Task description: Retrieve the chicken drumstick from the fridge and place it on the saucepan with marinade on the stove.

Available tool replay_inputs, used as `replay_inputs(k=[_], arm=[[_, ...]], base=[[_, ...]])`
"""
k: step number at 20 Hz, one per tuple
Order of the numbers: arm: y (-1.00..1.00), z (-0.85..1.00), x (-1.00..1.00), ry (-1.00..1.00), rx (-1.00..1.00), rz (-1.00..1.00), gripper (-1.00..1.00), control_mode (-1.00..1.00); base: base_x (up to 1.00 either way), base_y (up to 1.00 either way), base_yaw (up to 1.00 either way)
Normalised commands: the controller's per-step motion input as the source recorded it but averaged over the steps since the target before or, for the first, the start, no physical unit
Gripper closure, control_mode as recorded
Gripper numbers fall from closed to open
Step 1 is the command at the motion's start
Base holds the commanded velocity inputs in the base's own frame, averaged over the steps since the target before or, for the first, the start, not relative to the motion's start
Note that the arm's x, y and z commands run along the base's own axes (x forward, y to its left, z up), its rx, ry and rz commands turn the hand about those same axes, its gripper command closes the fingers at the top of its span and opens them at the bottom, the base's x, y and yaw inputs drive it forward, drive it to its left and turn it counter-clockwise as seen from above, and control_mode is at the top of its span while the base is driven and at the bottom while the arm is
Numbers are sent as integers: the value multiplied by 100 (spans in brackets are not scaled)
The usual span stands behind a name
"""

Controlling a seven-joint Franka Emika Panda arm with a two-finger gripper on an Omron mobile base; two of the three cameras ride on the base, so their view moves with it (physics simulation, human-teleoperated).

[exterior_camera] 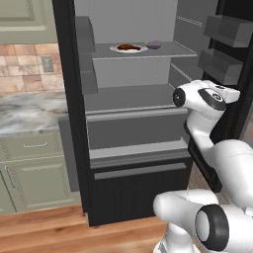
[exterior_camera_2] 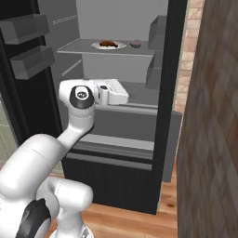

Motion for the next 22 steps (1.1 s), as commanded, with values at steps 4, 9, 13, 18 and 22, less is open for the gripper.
replay_inputs(k=[4, 9, 13, 18, 22], arm=[[36, 56, -19, 13, 6, 15, -100, -100], [39, 54, -10, 26, 13, 17, -100, -100], [47, 53, -7, 29, 17, 14, -100, -100], [31, 24, -21, 23, 21, 14, -100, -100], [26, 2, -32, 6, 21, 19, -100, -100]], base=[[0, 0, 0], [0, 0, 0], [0, 0, 0], [0, 0, 0], [0, 0, 0]])
